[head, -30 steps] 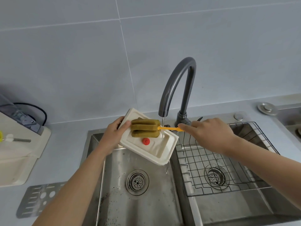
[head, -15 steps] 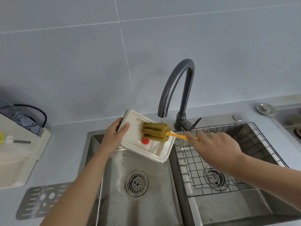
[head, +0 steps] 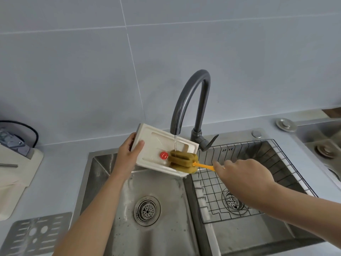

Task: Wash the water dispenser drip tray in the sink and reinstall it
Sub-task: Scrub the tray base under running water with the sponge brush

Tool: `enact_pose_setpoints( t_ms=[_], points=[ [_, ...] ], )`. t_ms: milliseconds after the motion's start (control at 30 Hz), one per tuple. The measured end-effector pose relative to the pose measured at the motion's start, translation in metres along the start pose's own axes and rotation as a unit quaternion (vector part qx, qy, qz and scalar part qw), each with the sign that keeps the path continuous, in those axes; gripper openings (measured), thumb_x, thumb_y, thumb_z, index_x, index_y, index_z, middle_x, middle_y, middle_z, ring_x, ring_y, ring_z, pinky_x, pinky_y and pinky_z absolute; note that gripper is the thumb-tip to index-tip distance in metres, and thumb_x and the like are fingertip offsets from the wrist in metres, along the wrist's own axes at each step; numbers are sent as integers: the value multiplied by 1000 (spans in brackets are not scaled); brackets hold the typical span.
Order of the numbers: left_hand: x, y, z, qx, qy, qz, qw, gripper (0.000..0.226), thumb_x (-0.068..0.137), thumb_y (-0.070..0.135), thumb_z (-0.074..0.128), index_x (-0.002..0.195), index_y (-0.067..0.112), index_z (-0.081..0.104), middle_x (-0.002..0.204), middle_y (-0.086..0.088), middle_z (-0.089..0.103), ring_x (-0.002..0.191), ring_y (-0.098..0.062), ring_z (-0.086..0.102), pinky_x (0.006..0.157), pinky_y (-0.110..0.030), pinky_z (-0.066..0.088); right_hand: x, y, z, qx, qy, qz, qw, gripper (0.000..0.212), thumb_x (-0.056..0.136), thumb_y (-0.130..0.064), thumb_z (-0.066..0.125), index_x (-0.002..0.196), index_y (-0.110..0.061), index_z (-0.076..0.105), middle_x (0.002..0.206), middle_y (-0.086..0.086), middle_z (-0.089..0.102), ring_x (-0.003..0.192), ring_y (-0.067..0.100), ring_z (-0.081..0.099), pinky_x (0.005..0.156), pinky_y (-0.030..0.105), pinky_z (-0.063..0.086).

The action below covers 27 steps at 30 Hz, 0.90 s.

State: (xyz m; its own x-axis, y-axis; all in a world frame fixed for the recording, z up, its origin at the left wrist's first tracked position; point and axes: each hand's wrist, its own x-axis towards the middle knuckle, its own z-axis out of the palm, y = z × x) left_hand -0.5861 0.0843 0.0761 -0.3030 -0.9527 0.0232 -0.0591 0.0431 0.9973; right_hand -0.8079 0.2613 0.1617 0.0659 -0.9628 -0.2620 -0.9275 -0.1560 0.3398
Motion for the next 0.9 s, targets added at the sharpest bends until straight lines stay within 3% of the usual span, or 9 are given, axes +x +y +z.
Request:
enact_pose_setpoints(
  t_ms=[133,233,300,367,433,533,633,767,900],
  points=[
    [3,-3,4,-29,-14,-24,999,21,91,19,50,106,33,57,103,7,63,97,-14,60,77,-28,51,-9,4,-11,24,-21,7,999,37,90,0,35,125,-12,41,104,3,62,92,25,64,60,30,36],
    [5,-7,8,-66,-16,-64,996,24,93,20,47,110,32,58,109,3,64,102,-19,59,84,-36,51,-17,19,-20,29,-11,32,999,40,89,-2,37,124,-20,41,85,-4,55,86,24,61,58,28,36],
    [8,-10,9,-111,-38,-101,988,33,92,25,47,124,22,52,118,-5,62,108,-24,58,90,-42,51,-24,27,-27,17,-8,59,998,39,89,-7,36,123,-28,38,66,-8,34,70,21,51,46,23,27],
    [8,-11,11,-151,-77,-115,979,51,81,41,54,127,18,50,114,-4,64,105,-22,62,84,-37,56,-30,31,-33,4,-1,93,996,37,91,-14,35,122,-34,35,62,-7,25,62,19,40,41,24,15],
    [9,-11,16,-165,-103,-127,973,62,73,50,58,126,19,51,111,-3,65,102,-22,63,79,-37,58,-33,33,-34,9,19,119,993,36,92,-18,34,122,-38,30,62,-8,27,59,17,37,40,24,13],
    [9,-13,29,-180,-119,-136,967,49,82,40,49,126,19,51,111,-5,65,102,-26,62,82,-43,55,-32,31,-33,18,34,132,990,40,90,-17,34,125,-36,27,67,-6,33,55,17,34,40,24,13],
    [7,-13,41,-190,-142,-131,963,44,79,40,49,119,24,56,103,-1,68,93,-20,66,74,-37,59,-29,24,-28,5,35,114,993,53,87,-9,36,134,-31,22,75,-5,37,62,20,42,41,25,14],
    [7,-14,50,-186,-156,-128,962,41,82,38,48,120,23,55,100,0,68,92,-18,66,75,-33,59,-24,14,-20,-7,46,88,995,61,90,-5,34,145,-16,8,108,1,55,89,23,63,45,26,22],
    [10,-14,56,-180,-164,-127,962,43,81,39,49,120,20,55,96,2,70,89,-15,67,73,-31,58,-16,5,-14,23,37,57,997,62,90,-4,34,145,-12,7,110,5,55,92,24,64,47,25,25]
  ],
)
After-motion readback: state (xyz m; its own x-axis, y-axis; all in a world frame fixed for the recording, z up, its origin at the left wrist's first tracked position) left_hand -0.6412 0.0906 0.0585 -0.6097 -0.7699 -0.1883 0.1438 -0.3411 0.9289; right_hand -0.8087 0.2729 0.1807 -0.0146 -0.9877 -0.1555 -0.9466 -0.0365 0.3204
